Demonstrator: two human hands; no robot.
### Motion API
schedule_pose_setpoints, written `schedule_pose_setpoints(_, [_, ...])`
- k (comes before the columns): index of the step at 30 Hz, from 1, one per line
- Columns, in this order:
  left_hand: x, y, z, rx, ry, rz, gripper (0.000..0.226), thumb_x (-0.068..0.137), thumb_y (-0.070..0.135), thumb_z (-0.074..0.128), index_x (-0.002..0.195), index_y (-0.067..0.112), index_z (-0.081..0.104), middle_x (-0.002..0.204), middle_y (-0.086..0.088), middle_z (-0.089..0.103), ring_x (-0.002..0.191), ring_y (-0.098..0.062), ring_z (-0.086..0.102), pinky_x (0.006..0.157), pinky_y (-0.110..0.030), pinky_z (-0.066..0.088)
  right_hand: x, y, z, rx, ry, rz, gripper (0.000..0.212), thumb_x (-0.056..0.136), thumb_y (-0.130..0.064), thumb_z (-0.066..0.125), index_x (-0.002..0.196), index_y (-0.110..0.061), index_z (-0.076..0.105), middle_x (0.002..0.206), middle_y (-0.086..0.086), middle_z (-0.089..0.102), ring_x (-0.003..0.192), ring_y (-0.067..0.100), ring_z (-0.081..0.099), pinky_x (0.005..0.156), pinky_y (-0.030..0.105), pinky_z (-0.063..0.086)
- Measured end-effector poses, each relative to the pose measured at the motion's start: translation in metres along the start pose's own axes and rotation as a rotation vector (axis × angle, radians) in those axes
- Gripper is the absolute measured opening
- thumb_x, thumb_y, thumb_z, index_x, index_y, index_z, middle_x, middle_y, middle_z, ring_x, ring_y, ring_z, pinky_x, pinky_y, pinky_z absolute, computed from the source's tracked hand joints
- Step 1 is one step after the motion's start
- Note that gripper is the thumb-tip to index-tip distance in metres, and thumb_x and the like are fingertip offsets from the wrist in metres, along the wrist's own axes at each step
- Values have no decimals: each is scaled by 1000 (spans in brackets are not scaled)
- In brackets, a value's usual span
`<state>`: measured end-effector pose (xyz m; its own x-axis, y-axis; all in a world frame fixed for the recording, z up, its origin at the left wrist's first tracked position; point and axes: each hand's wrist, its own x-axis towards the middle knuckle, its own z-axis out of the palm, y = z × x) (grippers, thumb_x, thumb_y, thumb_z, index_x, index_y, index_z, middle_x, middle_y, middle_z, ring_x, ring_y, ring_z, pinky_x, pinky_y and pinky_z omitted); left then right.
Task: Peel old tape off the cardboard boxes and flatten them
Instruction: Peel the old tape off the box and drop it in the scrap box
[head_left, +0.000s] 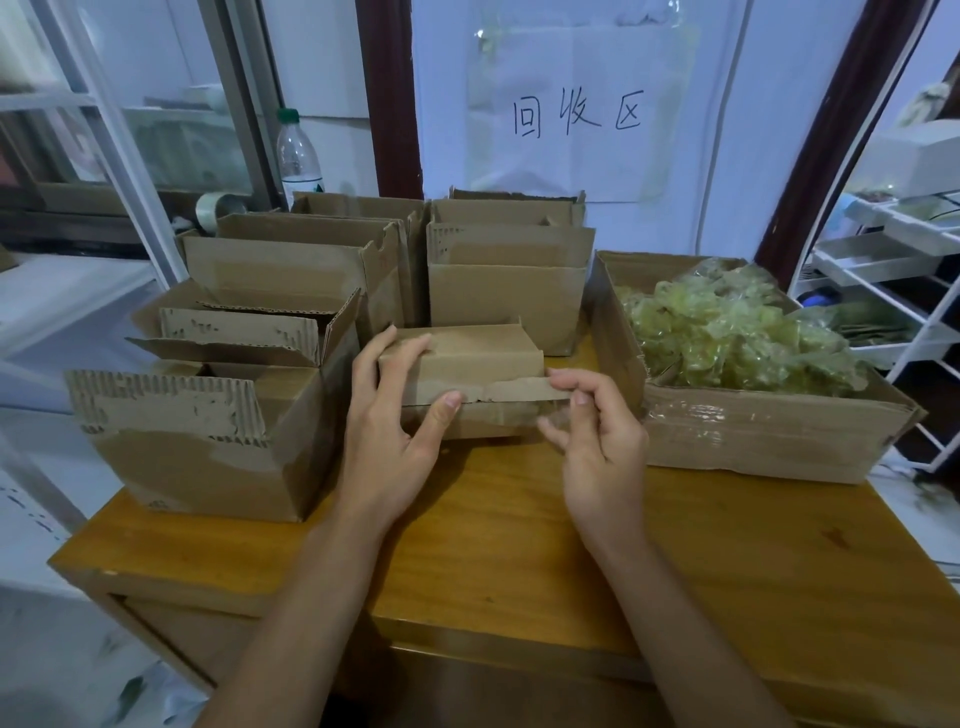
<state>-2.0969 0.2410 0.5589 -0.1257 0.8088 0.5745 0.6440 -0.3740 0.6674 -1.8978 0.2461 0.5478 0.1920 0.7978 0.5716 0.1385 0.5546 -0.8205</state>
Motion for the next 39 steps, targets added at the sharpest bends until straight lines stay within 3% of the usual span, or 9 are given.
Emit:
schedule_pose_setpoints(2, [0,0,0,7,15,-10,60,98,47,64,153,40,41,164,10,22,143,-6,23,105,-32,34,0,-1,0,-17,-9,-23,24,110,-18,47,120,-15,69,79,-17,62,73,16,65,86,45,64])
schedule_pose_setpoints(7, [1,3,2,10,65,8,64,99,44,64,157,37,39,164,5,25,144,-6,26,109,-29,31,0,-2,1,-50,-24,-110,31,107,-38,53,116,-15,71,105,-7,73,97,21,73,76,52,63])
schedule_pose_setpoints(12, [1,3,3,38,92,41,58,102,48,60,155,33,45,165,0,23,149,-12,24,109,-20,28,0,-9,1,-22,-26,-108,18,109,-24,52,120,-17,64,101,-11,69,93,19,72,76,44,66])
schedule_pose_setpoints(15, [2,1,5,180,144,140,51,103,42,56,151,28,53,166,-6,26,153,-22,25,119,-40,32,-1,-11,3,22,-25,-68,19,108,-18,48,118,-16,65,97,-21,67,98,14,72,82,35,65])
schedule_pose_setpoints(18, [5,0,5,355,159,257,49,105,40,52,151,25,54,168,-7,29,158,-28,20,123,-57,24,-1,-12,3,49,-11,-27,19,108,-16,48,113,-18,66,97,-20,69,100,12,72,82,33,65])
schedule_pose_setpoints(23, [4,-4,-2,528,21,384,94,86,73,62,163,27,34,174,-5,14,161,-31,5,128,-55,6,0,-13,1,82,31,16,21,106,-22,49,112,-15,68,94,-10,70,98,14,73,80,34,65])
schedule_pose_setpoints(28, [7,-8,-1,592,50,429,105,74,55,87,161,24,37,168,-8,30,157,-36,19,124,-59,19,0,-14,0,97,42,33,20,108,-17,49,111,-16,68,94,-7,70,99,15,73,81,38,65])
schedule_pose_setpoints(35, [6,-2,-4,489,125,516,88,83,62,74,155,18,48,163,-10,41,151,-38,33,120,-52,27,2,-14,-3,-67,139,-342,19,104,1,56,116,-13,62,100,9,70,92,14,75,73,29,65])
schedule_pose_setpoints(39, [8,0,-11,480,121,545,86,82,67,74,152,19,54,160,-9,45,144,-38,41,113,-51,35,3,-14,-4,-125,183,-386,21,98,1,67,115,-11,69,99,7,74,88,16,76,70,30,64])
